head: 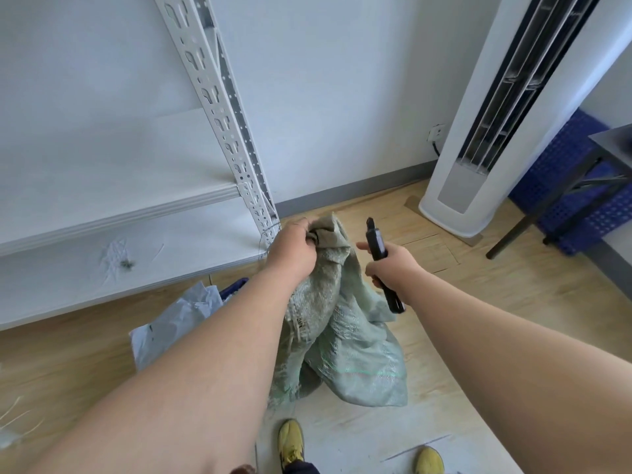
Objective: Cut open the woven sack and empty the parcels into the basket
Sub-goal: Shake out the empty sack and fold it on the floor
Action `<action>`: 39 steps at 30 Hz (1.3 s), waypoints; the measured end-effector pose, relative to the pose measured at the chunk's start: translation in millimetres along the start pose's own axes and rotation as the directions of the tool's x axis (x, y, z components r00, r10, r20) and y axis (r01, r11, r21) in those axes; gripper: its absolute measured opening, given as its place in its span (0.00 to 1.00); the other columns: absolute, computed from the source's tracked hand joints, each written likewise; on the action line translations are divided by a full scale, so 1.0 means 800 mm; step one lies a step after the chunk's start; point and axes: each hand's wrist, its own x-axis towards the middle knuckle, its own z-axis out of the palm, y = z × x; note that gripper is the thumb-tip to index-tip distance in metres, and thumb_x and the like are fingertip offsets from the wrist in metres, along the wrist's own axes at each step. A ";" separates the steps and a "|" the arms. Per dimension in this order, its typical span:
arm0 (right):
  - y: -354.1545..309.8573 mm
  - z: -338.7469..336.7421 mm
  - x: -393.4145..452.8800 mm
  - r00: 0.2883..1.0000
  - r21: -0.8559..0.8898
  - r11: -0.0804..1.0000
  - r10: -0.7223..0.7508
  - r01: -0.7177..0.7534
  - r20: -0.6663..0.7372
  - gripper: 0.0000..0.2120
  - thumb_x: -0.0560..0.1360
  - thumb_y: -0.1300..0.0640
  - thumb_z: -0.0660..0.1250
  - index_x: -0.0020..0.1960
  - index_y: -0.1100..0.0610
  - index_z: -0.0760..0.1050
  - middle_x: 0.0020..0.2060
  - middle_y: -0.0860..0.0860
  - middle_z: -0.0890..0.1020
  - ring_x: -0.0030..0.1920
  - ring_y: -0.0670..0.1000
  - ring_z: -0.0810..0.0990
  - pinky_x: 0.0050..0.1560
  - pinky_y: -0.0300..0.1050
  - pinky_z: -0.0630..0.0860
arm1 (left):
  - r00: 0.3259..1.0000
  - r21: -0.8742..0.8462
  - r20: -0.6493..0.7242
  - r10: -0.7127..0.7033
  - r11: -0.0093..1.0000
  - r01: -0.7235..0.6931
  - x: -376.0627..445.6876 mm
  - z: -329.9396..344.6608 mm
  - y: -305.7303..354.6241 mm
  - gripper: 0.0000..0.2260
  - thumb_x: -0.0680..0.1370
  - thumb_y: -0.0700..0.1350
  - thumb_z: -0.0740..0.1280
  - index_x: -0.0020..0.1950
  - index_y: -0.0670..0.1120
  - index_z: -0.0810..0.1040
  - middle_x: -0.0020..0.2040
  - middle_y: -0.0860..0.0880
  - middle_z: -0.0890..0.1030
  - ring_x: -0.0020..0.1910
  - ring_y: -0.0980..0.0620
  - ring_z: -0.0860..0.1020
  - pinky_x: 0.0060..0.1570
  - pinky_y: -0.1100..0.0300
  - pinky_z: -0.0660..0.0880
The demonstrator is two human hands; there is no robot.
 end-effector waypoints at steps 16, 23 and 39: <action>-0.005 0.034 0.020 0.998 -0.045 0.997 0.062 -0.061 0.029 0.11 0.74 0.68 0.67 0.56 0.60 0.74 0.41 0.58 0.82 0.36 0.53 0.82 0.38 0.45 0.83 | 0.999 -0.185 -0.026 0.023 0.982 -0.028 0.015 -0.020 0.014 0.19 0.79 0.35 0.56 0.65 0.50 0.75 0.61 0.47 0.79 0.59 0.47 0.75 0.62 0.56 0.70; -0.001 -0.004 0.044 0.848 0.188 0.956 0.287 -0.225 -0.446 0.05 0.74 0.63 0.66 0.49 0.63 0.73 0.39 0.56 0.79 0.40 0.57 0.80 0.43 0.48 0.77 | 0.972 0.166 0.133 -0.192 0.972 0.169 0.014 -0.034 -0.014 0.16 0.75 0.43 0.67 0.63 0.51 0.75 0.61 0.49 0.79 0.59 0.48 0.77 0.58 0.60 0.71; 0.008 0.019 0.034 0.894 -0.016 0.986 0.144 -0.167 -0.424 0.07 0.74 0.58 0.65 0.50 0.60 0.76 0.43 0.57 0.82 0.44 0.58 0.83 0.48 0.53 0.81 | 0.858 0.750 0.363 -0.364 0.660 -0.037 0.013 -0.066 0.044 0.10 0.79 0.50 0.65 0.56 0.48 0.80 0.53 0.51 0.81 0.58 0.48 0.79 0.57 0.52 0.75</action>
